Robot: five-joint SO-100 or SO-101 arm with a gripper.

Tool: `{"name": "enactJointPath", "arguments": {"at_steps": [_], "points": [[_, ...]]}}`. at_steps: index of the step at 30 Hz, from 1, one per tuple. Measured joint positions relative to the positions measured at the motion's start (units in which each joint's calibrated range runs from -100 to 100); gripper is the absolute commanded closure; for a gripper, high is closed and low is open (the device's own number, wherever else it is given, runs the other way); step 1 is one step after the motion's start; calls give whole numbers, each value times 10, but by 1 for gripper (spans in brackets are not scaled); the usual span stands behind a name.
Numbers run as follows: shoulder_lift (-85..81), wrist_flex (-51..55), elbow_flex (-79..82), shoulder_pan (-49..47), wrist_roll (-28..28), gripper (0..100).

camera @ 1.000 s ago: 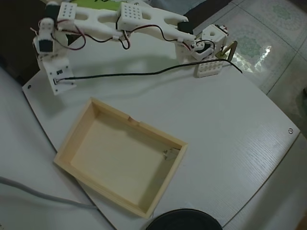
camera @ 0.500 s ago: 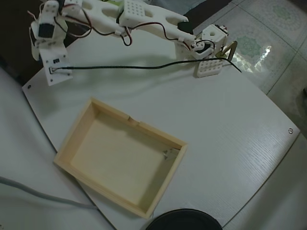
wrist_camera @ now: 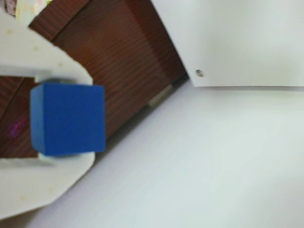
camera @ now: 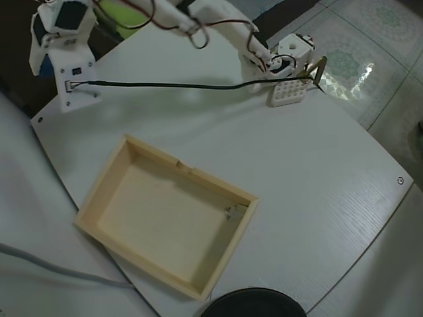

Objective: Pick up the small blue cube and put it into the box

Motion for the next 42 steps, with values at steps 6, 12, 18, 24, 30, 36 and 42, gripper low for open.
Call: {"name": "enactJointPath", "arguments": {"at_steps": [6, 12, 18, 24, 30, 36, 42], "points": [[-140, 0, 200, -51, -16, 93], [-253, 0, 355, -105, -17, 93], [-330, 0, 441, -190, -17, 93], [-378, 0, 516, -312, -17, 93], [-379, -6, 554, -371, -17, 93], [-345, -38, 580, -368, -17, 93], [-293, -67, 580, -374, -17, 87]]}}
